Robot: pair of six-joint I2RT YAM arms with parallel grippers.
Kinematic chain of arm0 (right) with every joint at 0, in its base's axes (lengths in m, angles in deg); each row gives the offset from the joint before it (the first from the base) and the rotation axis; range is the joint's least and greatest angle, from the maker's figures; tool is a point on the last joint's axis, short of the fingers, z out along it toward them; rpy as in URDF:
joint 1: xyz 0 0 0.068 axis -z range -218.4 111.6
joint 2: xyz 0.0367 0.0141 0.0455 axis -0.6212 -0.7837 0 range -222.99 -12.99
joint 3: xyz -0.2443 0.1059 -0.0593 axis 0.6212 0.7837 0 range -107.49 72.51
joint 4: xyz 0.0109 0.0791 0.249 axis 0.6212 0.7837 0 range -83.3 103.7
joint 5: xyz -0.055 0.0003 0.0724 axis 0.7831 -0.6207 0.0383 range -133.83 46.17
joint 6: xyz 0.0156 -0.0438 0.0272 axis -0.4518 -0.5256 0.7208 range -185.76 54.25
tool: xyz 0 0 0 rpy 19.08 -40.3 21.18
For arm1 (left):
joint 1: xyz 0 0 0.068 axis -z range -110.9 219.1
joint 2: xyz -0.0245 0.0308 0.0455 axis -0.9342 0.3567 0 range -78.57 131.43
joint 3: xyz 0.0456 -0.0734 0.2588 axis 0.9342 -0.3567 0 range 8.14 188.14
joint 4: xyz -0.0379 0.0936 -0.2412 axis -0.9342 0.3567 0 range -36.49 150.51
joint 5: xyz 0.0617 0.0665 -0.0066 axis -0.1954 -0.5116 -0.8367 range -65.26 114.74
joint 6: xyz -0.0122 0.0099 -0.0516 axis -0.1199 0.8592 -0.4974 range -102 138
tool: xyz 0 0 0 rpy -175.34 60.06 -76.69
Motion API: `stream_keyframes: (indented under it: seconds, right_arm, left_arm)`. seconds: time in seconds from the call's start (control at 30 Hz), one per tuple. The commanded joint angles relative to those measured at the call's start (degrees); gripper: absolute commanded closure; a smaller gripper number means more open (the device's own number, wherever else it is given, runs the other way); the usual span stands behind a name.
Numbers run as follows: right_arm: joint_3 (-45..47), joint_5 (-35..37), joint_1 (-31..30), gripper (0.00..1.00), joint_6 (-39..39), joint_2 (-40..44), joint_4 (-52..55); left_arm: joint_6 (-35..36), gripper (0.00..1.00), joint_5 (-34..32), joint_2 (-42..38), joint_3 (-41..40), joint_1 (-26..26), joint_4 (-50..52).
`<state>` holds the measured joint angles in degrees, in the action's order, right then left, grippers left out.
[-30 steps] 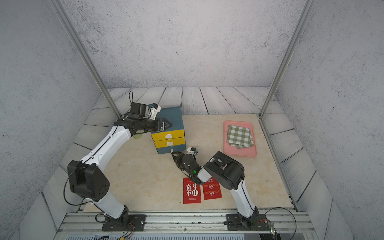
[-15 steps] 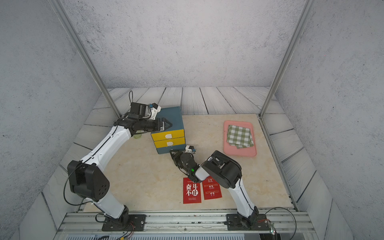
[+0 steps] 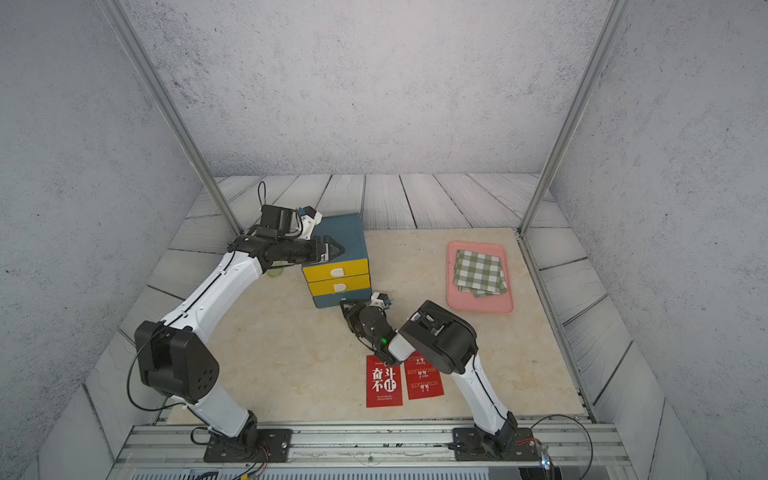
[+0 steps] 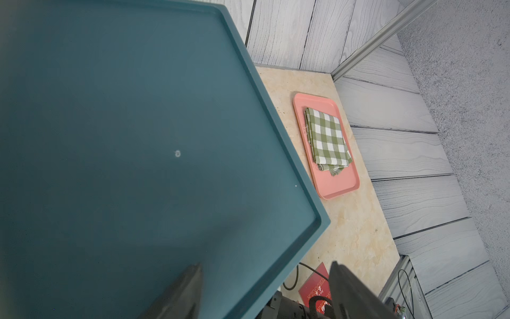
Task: Take the postcards out of the drawer
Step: Open the drawer in the storage box.
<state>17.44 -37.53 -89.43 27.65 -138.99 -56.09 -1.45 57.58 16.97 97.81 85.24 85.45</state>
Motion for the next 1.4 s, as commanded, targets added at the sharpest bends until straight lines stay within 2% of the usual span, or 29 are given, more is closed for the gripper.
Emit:
stream_keyframes:
  seconds: [0.0,0.63,1.13,1.37]
  right_arm:
    - [-1.16,1.6,0.39,0.63,0.76,-2.69,-1.45]
    - [-3.57,2.36,0.83,0.73,2.65,-5.57,-2.85]
    - [-2.67,1.9,1.39,0.96,2.66,-4.82,-2.87]
    - [3.93,0.6,1.32,0.98,2.62,0.3,-3.46]
  left_arm:
    - [0.37,0.22,0.25,-1.01,-0.77,-0.5,2.95]
    - [0.81,0.22,0.2,-1.58,-0.98,-0.5,3.57]
    - [1.07,0.22,-0.05,-1.46,-1.08,-0.5,3.74]
    - [1.29,0.22,0.08,-0.54,-0.29,-0.5,4.02]
